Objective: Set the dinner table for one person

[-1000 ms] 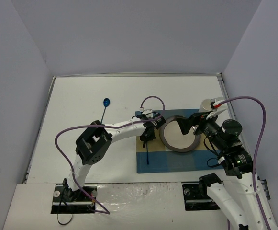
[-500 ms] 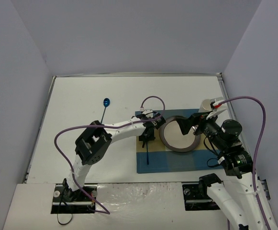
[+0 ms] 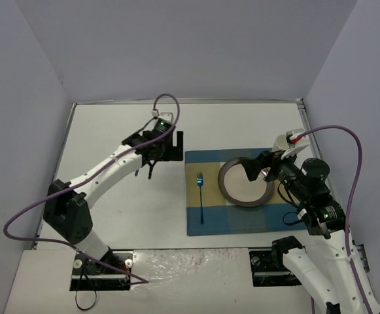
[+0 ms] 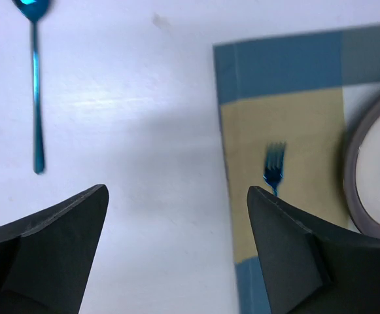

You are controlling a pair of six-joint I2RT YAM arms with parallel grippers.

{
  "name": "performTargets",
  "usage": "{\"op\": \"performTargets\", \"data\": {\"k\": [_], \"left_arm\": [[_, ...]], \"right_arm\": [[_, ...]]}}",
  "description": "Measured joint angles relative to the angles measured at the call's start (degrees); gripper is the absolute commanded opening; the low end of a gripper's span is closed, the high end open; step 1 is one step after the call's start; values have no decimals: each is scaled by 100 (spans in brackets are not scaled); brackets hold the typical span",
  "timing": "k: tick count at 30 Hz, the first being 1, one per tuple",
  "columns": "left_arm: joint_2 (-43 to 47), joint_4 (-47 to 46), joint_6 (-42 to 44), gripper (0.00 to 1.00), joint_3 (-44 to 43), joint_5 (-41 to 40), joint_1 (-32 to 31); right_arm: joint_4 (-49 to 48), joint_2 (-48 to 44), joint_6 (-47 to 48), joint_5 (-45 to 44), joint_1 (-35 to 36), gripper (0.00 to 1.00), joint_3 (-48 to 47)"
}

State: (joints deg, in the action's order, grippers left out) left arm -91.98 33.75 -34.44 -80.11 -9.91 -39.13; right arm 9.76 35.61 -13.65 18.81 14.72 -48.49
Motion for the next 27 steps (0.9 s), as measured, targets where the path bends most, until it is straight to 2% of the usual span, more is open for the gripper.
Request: {"op": "performTargets", "data": {"k": [4,7,11,16,19,27], "left_arm": [[183,-473,840,89,363,1005,1390],[85,-713,1414,91,406,1709,2161],[-367,-887,2163,89,44,2548,2665],[-1466,-1118,2854,88,-822,3556,3109],[-2114,-1163,3066,79,-1235,4112,3420],[-3449,-1104,3356,73,-2251,5124,4101]], "right_arm": [[29,239,25,182,0,100,-27],[39,396,69,313,0,100,-46],[49,591,222,466,0,100,-89],[46,755,422,700,0,100,-166],[49,825,511,812,0,100,-168],[47,861,635,923,0,100,-168]]}}
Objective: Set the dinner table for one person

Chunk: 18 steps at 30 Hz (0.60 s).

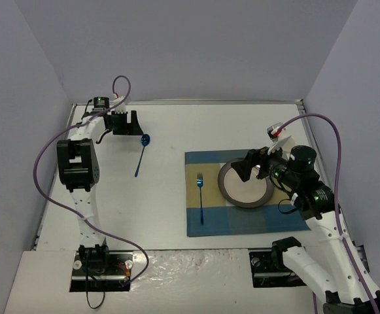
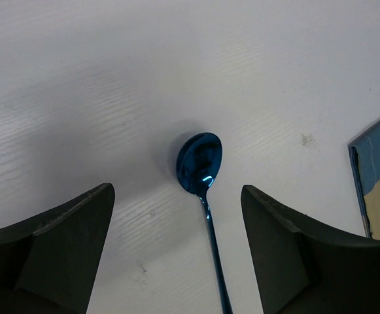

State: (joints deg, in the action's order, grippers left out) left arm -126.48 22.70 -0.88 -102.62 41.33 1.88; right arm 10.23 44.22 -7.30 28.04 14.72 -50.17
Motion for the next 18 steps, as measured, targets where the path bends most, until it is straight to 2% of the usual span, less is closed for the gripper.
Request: {"op": "performTargets", "data": {"k": [12,18], "left_arm": [[-772,46,251,63,-532,662,115],[-876,2,279,53,-600,878,115]], "right_arm": [[0,207,14,94,0,100,0],[-1,232,12,97,0,100,0]]}}
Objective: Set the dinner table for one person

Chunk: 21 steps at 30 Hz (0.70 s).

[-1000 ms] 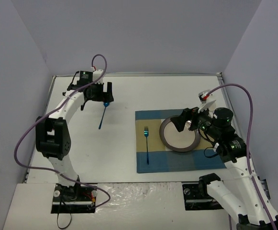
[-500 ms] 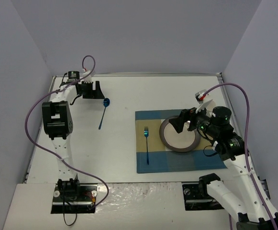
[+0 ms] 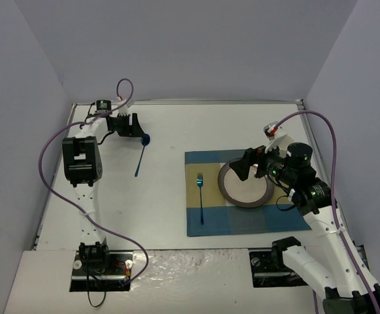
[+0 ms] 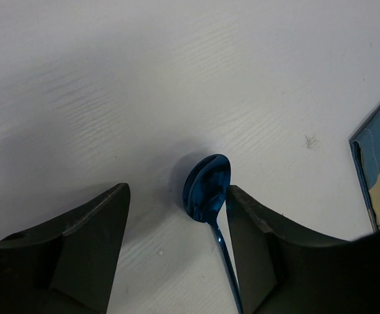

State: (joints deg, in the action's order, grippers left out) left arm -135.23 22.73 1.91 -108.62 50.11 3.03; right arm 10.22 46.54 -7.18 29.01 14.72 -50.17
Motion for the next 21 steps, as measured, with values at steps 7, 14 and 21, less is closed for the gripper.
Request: {"op": "performTargets", "data": {"k": [7,14,21], "left_arm": [[-72,-20,33,48,-17,141,0],[-123,62,52,45,-92,235,-10],[-228,179,52,39,-238,295,-63]], "right_arm": [[-2,0,-4,4,0,100,0],[-2,0,-4,44,0,100,0],[-2,0,-4,51,0,100,0]]}}
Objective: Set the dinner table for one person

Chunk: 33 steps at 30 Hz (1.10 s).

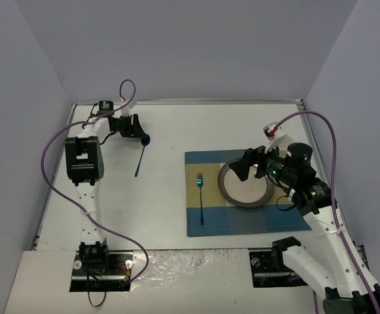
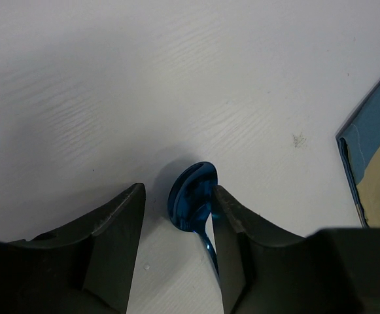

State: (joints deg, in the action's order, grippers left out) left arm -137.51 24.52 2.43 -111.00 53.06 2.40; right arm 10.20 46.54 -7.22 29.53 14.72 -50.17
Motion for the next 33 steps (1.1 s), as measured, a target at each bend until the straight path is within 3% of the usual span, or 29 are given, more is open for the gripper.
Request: {"op": "performTargets", "data": {"k": [11,23,33], "left_arm": [[-60,139,3,21,-35,94,-57],[99,-230,-108,0,504,306,-57],[800,-1406,-1053,0,1748,292,-57]], "right_arm": [[-4,-2,2,34,0,100,4],[-10,-73,-1,34,0,100,65],[-13,-187,-50,32,0,100,101]]}}
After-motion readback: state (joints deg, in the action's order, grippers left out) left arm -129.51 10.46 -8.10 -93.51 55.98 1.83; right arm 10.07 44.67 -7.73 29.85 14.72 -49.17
